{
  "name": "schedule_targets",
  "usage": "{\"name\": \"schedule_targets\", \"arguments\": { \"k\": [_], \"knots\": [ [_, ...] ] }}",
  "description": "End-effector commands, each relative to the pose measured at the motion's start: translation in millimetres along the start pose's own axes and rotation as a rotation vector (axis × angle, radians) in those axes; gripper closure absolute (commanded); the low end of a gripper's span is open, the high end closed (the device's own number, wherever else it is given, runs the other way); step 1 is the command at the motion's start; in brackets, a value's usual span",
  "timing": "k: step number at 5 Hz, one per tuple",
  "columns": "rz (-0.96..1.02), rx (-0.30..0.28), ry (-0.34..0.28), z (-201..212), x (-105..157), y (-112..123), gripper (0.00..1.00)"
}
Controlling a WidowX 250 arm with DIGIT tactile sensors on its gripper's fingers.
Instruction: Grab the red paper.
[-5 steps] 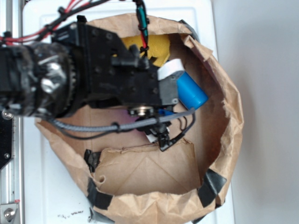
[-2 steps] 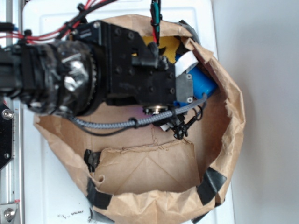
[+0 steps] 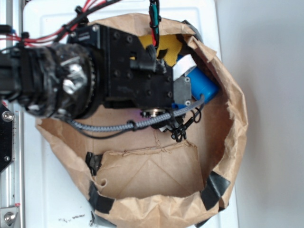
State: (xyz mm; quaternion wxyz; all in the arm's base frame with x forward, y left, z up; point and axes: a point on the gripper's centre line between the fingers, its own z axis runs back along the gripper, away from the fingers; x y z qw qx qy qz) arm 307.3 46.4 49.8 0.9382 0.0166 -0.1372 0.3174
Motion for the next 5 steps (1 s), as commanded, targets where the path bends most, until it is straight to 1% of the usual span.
{"name": "schedule_targets", "arguments": {
  "k": [1,2,3,4,5],
  "knots": [
    [-0.087,-0.107,0.021,63.5,0.2,19.6,1.00],
    [-0.092,-0.026,0.037,94.1,1.2,15.5,1.00],
    [-0.095,-0.008,0.064,118.2,6.4,11.7,1.00],
    [-0.088,-0.109,0.076,144.3,3.6,11.7,1.00],
    [-0.124,-0.141,0.063,158.0,-8.0,4.0,1.00]
  ]
}}
